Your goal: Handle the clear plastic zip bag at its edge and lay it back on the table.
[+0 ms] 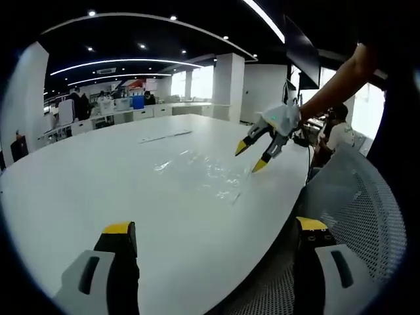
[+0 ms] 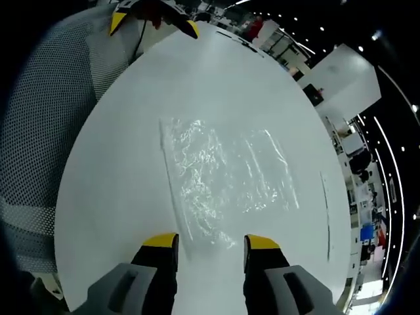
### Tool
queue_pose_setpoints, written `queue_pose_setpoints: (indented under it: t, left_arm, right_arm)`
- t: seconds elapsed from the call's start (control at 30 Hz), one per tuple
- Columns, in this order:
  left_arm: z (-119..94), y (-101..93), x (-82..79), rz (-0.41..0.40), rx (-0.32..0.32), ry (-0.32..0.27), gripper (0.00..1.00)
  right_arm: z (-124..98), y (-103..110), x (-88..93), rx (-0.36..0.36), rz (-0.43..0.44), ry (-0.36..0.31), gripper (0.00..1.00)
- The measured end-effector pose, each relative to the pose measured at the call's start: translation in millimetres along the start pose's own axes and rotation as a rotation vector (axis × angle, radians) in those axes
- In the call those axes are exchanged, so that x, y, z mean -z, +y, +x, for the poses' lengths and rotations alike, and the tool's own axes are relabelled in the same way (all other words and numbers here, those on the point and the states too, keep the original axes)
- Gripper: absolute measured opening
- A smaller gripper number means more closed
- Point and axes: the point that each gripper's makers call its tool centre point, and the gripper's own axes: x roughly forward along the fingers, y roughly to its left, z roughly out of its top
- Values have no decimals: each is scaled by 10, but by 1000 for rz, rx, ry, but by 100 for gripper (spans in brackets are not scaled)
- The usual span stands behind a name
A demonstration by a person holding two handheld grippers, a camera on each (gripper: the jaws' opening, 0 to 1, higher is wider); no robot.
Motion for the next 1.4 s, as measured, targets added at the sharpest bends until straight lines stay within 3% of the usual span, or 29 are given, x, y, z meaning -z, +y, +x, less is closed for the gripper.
queue_pose_setpoints:
  t: [0.13, 0.23, 0.37, 0.77, 1.4]
  left_arm:
    - [1, 3, 8, -3, -1, 3, 99]
    - [5, -3, 35, 2, 2, 18, 98]
    - [7, -9, 59, 6, 5, 31, 98]
    - [7, -7, 85, 19, 0, 49, 96]
    - [2, 16, 111, 31, -5, 57, 93]
  right_arm:
    - [34, 28, -23, -42, 33, 1, 33]
    - [47, 75, -51, -87, 107, -11, 30]
    - [50, 67, -64, -97, 98, -7, 29]
    - [94, 156, -41, -140, 94, -1, 3]
    - [119, 153, -63, -132, 140, 2, 0]
